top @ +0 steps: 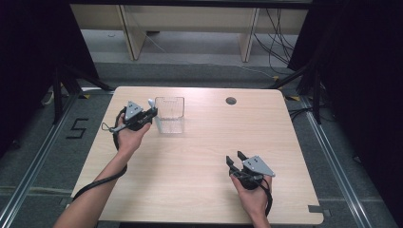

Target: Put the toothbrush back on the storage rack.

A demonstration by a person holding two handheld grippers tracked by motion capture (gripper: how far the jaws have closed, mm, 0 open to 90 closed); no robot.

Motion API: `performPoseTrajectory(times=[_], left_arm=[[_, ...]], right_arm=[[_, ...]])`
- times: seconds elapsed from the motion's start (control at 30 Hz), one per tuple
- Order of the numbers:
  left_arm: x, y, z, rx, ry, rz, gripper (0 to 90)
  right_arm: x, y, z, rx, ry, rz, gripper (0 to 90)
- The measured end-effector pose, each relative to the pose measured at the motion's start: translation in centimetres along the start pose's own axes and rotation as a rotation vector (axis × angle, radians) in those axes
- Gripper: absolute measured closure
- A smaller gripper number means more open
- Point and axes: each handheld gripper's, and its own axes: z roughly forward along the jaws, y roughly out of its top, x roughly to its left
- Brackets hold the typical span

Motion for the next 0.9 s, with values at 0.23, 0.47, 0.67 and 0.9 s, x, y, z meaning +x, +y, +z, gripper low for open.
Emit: performPoseTrajectory(times=[0.23, 0.47, 0.67, 0.9], left_arm=[[0.15, -0.11, -0.06, 0.001, 0.006, 0.001, 82.2], [0.19, -0.03, -0.24, 0.001, 0.015, -0.005, 77.7], [0.1, 0.16, -0.53, 0.01, 0.028, -0.028, 65.3], [0.07, 0.24, -0.87, 0.017, 0.033, -0.043, 53.7]], right_arm=[[0.07, -0.03, 0.07, -0.001, 0.004, 0.009, 51.1], [0.13, -0.04, 0.15, -0.004, 0.014, 0.011, 51.0], [0.34, -0.07, 0.02, 0.013, 0.006, 0.037, 50.8], [0.35, -0.15, 0.2, -0.003, 0.012, 0.035, 50.6]])
